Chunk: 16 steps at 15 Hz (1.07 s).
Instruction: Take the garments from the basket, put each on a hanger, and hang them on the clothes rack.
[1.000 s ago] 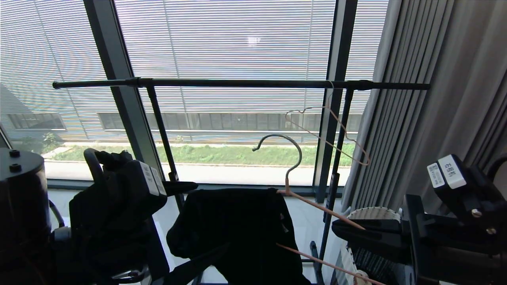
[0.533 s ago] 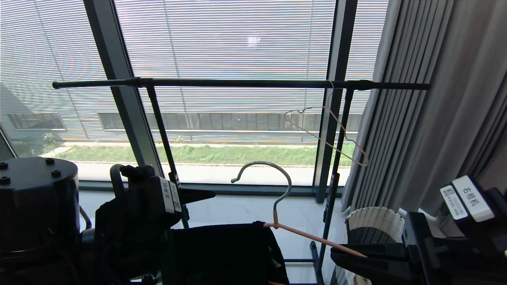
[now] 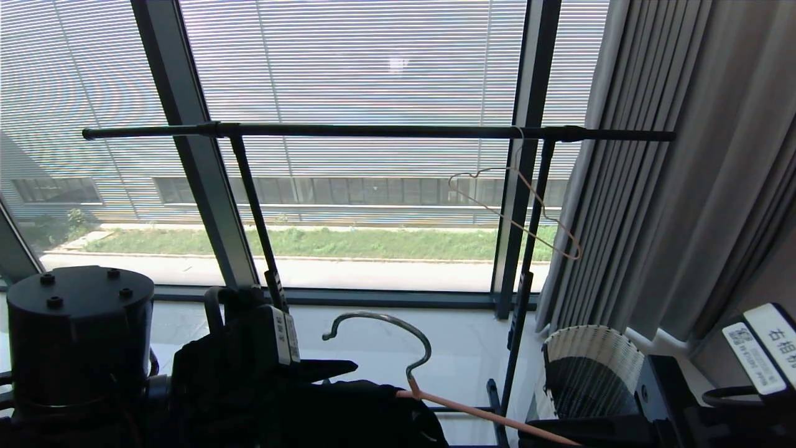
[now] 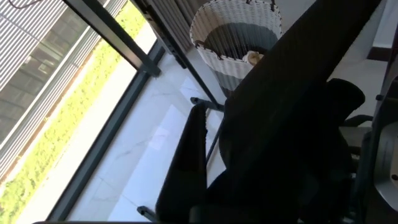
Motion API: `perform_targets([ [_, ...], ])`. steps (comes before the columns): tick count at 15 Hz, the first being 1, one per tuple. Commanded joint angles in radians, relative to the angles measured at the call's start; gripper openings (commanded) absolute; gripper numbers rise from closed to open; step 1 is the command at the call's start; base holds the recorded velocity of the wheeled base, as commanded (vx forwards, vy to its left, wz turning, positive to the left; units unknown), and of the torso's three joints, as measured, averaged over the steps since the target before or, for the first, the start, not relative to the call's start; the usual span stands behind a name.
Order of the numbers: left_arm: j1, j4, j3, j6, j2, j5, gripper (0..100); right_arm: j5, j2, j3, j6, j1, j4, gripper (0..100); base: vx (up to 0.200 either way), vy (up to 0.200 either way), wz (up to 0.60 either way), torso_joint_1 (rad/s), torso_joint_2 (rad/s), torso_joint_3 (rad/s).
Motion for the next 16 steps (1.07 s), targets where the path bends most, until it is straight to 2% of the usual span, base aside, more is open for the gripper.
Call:
perform_targets([
  [1,0.000,0.000,0.003,-0.001,0.012,-0.003,0,0.000,0.000,0.001,0.000,0.001,-0.001,0,0.000,0.000,0.00,0.000,0.00,0.000],
  [4,0.000,0.000,0.001,-0.003,0.021,-0.022,0,-0.004,0.001,0.013,-0.052,0.001,0.000,0,0.000,0.000,0.00,0.000,0.00,0.000],
  [5,0.000,0.000,0.001,-0.001,0.021,-0.022,0,-0.006,-0.002,0.024,-0.066,0.001,0.000,100,0.000,0.000,0.00,0.000,0.00,0.000],
  [7,0.009,-0.002,0.003,0.000,0.031,-0.003,0,-0.018,-0.011,0.042,-0.083,-0.011,0.002,100,0.000,0.000,0.00,0.000,0.00,0.000],
  [9,0.057,-0.002,0.038,0.000,0.031,0.084,0,-0.021,-0.002,0.050,-0.157,-0.093,0.002,100,0.000,0.000,0.00,0.000,0.00,0.000],
  [11,0.098,-0.002,0.044,-0.003,0.028,0.098,0,-0.021,0.007,0.064,-0.181,-0.154,0.002,100,0.000,0.000,0.00,0.000,0.00,0.000],
  [13,0.169,-0.002,0.016,-0.021,0.049,0.106,0,-0.021,0.007,0.090,-0.180,-0.168,0.002,100,0.000,0.000,0.00,0.000,0.00,0.000],
  [14,0.198,-0.002,-0.008,-0.069,0.060,0.115,0,-0.021,0.009,0.107,-0.180,-0.168,0.002,100,0.000,0.000,0.00,0.000,0.00,0.000],
  [15,0.201,-0.002,-0.047,-0.149,0.060,0.139,0,-0.020,0.015,0.123,-0.175,-0.168,0.002,100,0.000,0.000,0.00,0.000,0.00,0.000],
  [16,0.200,-0.002,-0.099,-0.265,0.058,0.190,0,-0.018,0.030,0.139,-0.169,-0.168,0.002,100,0.000,0.000,0.00,0.000,0.00,0.000],
])
